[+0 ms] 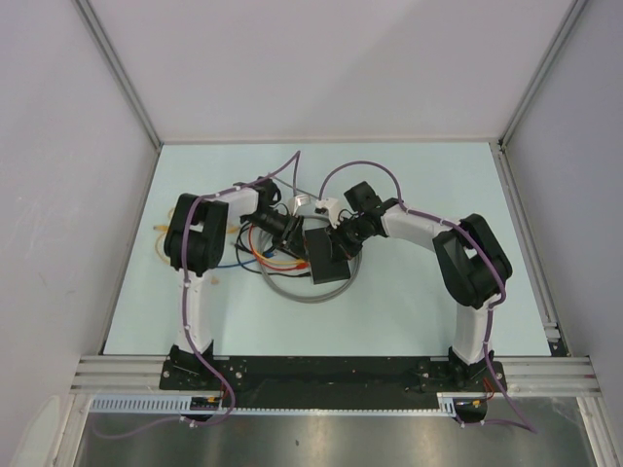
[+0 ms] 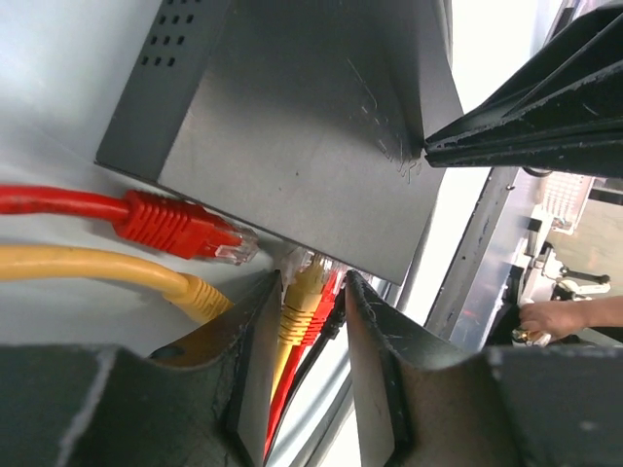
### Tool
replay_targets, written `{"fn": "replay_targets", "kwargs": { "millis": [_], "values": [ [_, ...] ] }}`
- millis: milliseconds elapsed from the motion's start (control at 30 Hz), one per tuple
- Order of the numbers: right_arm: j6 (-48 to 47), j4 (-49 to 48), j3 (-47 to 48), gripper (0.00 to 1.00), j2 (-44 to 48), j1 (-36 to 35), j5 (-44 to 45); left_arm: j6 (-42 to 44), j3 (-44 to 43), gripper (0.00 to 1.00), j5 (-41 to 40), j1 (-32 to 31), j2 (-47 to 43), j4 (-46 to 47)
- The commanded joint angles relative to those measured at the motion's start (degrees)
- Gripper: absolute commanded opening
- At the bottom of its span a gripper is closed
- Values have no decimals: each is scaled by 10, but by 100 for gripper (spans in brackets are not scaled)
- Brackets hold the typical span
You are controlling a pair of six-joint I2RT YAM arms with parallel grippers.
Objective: Pull the plug from the switch port
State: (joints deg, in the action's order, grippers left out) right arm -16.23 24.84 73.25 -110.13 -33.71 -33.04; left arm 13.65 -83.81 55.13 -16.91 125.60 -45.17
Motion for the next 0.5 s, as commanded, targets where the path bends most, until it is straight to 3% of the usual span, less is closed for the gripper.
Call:
{"fn": "replay_targets", "kwargs": {
  "millis": [0,267,467],
  "values": [
    [-14,23,-22,0,-24,-7,50,0,-24,38,-4,-2,22,3],
    [-15,20,-22,0,-25,-13,53,0,-28,34,-16,-4,31,3],
    [-16,16,-22,0,-25,-16,56,6,-25,23,-14,-5,32,3]
  ]
}}
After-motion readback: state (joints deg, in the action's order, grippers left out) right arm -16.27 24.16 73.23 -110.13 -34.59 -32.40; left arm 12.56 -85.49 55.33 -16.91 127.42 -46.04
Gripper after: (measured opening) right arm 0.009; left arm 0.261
